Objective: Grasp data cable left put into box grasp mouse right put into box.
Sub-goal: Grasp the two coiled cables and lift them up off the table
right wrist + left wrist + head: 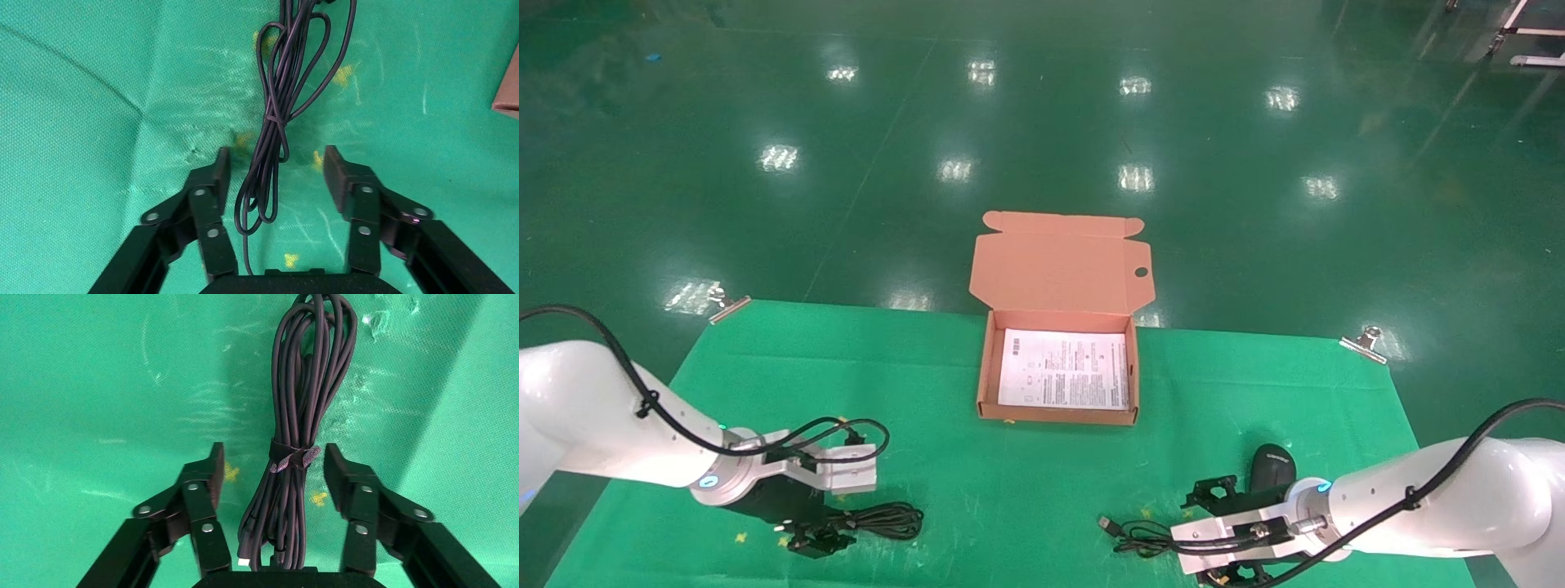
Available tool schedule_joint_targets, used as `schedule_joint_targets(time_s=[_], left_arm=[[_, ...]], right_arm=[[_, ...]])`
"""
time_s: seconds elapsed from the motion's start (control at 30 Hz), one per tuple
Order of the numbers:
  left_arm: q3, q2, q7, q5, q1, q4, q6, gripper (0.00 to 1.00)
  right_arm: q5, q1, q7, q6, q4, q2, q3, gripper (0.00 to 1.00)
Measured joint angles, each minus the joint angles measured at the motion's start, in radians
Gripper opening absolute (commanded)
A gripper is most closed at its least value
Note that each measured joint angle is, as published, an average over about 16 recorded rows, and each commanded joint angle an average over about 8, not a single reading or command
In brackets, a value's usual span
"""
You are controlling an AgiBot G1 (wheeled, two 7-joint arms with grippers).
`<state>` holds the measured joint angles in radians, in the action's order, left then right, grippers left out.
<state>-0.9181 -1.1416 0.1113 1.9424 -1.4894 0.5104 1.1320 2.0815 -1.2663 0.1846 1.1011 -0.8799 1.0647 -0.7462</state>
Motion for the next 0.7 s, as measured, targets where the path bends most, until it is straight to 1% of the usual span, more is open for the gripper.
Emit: schedule_joint_targets(time_s=[0.7], left_arm=[[0.000, 0.001, 0.001, -0.001, 0.001, 0.003, 0.001, 0.00]], right_arm=[[-0.001, 0.001, -0.001, 0.001, -0.002, -0.001, 0.001, 0.00]])
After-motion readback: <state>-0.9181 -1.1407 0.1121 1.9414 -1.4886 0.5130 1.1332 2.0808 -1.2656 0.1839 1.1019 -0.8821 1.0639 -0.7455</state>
